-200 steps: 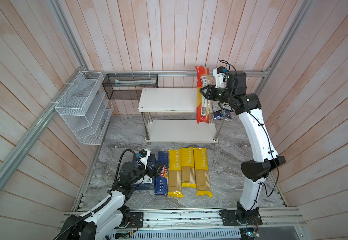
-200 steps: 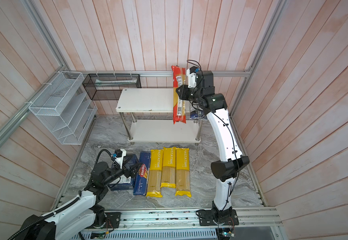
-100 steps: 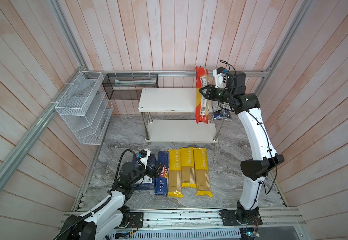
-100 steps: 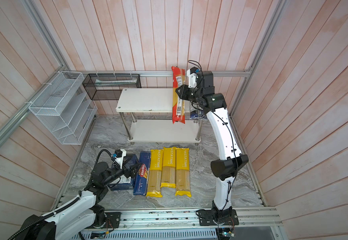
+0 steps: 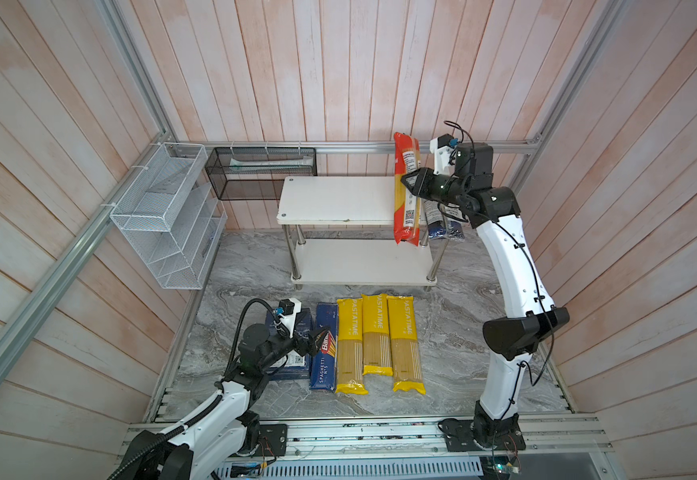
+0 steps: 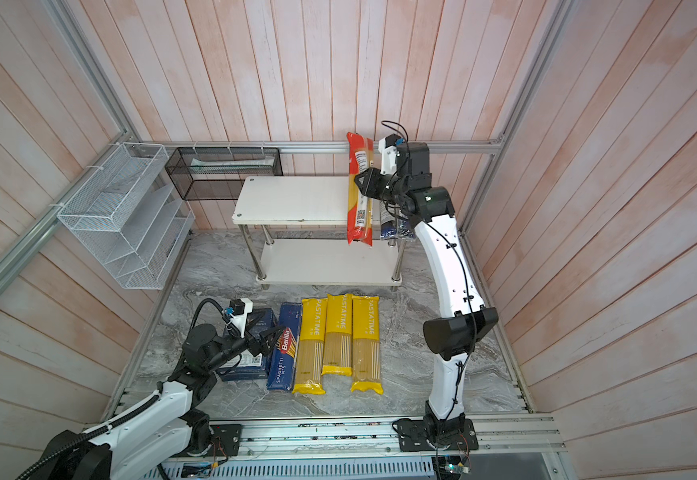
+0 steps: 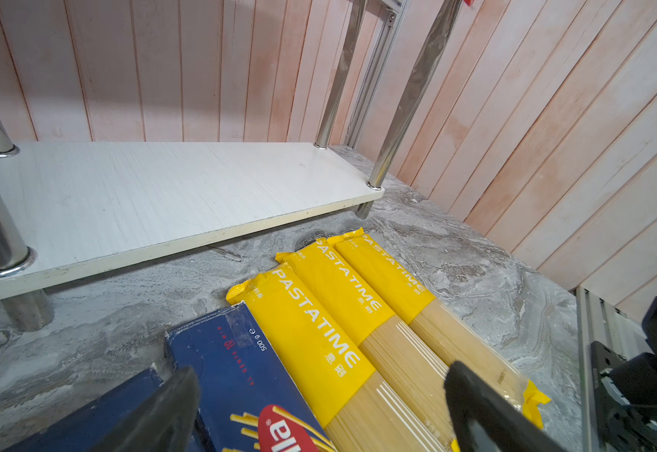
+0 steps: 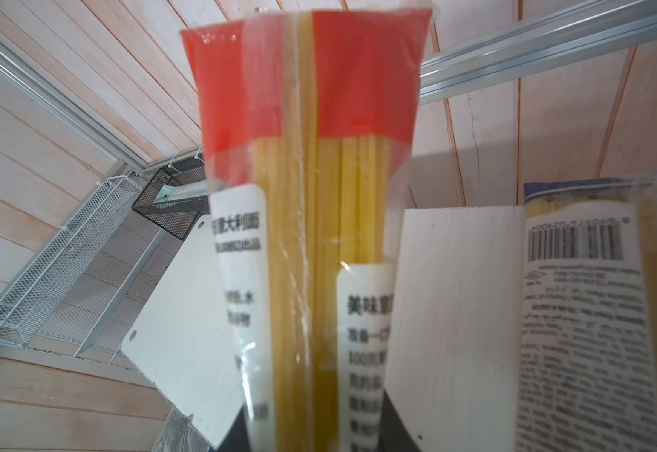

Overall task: Arrange pasta packages on shelves
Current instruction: Place the pasta bag on the shelf.

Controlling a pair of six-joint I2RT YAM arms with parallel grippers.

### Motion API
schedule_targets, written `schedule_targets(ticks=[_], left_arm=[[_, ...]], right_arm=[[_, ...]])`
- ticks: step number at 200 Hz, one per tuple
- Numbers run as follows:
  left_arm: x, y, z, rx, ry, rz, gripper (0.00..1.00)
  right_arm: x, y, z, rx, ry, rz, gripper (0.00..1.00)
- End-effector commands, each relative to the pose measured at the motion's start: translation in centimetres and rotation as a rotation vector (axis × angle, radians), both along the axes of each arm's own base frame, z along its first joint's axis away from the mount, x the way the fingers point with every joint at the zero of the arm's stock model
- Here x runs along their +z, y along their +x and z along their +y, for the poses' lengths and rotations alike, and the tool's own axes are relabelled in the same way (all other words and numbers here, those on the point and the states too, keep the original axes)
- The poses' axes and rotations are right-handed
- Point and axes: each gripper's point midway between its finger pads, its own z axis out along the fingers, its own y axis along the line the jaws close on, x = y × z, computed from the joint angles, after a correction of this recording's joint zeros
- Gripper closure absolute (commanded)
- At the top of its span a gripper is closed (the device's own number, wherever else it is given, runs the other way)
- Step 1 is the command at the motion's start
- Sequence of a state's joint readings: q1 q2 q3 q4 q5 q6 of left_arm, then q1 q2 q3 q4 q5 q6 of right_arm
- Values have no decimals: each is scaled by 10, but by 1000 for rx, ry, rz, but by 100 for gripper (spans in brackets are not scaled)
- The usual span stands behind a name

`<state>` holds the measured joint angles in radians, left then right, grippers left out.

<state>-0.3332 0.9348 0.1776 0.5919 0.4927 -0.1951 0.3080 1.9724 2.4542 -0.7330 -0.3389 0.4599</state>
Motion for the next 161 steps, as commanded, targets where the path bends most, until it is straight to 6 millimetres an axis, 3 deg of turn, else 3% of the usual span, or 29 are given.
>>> schedule_targets(ticks=[1,36,94,129,161], left_arm=[[1,-4,-2,-14,-3,-18,0],[0,-4,-2,-17,-3,-15,0],[0,-4,-2,-16,-1,-18,0],[0,-4,-1,-13,0,-16,0],[0,-3,-1,-8,2,-15,0]], right_arm=[[35,10,-9,-32,32,-139,67],[37,11,-9,-36,45,-141,61],[45,5,-5,-17,64,-158,60],[56,-21,13,56,23,-198,59],[64,-63,31,145,-70,-257,57]])
